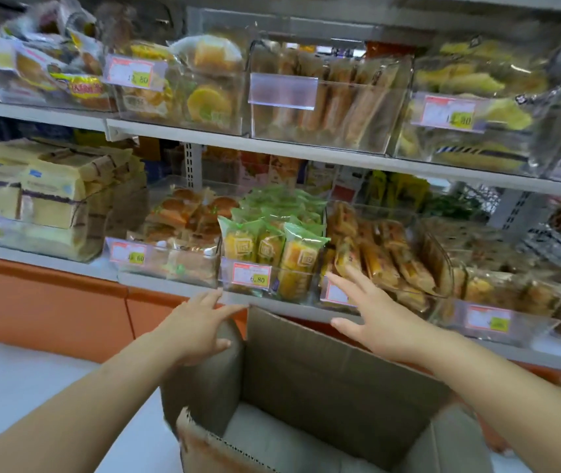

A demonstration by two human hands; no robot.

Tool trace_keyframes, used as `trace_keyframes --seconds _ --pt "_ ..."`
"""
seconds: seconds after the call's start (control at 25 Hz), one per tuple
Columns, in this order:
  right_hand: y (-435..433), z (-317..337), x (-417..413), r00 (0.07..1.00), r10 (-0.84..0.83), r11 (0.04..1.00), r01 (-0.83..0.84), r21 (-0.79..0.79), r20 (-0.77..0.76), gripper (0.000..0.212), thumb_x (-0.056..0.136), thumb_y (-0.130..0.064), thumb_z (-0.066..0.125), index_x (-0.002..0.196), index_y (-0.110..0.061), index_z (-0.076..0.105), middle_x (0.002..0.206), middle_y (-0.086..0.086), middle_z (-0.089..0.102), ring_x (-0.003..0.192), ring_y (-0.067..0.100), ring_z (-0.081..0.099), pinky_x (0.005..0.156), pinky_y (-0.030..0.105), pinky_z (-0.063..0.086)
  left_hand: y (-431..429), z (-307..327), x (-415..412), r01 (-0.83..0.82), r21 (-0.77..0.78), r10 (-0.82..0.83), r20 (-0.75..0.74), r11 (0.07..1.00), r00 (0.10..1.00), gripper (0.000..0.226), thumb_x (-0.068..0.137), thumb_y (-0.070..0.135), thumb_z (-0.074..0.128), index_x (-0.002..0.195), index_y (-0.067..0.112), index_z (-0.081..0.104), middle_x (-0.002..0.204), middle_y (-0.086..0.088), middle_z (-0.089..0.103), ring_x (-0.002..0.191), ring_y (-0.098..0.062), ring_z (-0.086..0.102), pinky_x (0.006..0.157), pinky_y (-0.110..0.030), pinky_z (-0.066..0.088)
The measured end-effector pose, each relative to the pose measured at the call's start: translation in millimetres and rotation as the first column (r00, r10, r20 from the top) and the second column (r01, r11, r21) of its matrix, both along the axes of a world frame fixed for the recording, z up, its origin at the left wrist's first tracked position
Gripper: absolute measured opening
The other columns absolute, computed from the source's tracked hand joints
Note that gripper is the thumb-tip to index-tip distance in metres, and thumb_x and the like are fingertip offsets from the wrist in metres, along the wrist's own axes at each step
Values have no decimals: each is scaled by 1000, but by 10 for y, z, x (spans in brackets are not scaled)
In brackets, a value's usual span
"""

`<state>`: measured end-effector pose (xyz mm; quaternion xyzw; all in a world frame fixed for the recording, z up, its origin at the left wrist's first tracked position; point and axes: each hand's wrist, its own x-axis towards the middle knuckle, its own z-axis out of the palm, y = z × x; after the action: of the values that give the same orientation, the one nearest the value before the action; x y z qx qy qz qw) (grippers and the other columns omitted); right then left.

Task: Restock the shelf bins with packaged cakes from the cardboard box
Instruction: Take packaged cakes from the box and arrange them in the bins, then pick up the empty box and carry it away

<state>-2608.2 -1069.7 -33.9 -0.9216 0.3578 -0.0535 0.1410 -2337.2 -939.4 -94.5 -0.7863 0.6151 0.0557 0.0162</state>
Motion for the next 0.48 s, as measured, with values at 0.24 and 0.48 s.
trace_keyframes --seconds 0.24,0.48 --pt "32 -634 -902 895 -261 953 298 49 -361 70 91 -54 53 150 -46 16 162 3 -15 149 31 0 120 47 16 76 -321 263 -124 230 141 -56 965 988 77 90 47 63 153 40 19 164 -16 -2 149 -37 15 119 -44 23" --pt "39 -991 -1318 686 -450 764 628 151 -572 73 92 -39 58 152 -36 17 158 17 -1 142 35 24 111 38 35 -49 -450 227 -87 246 141 -208 965 968 67 89 27 69 148 35 36 151 -5 42 136 -26 41 107 -32 34"
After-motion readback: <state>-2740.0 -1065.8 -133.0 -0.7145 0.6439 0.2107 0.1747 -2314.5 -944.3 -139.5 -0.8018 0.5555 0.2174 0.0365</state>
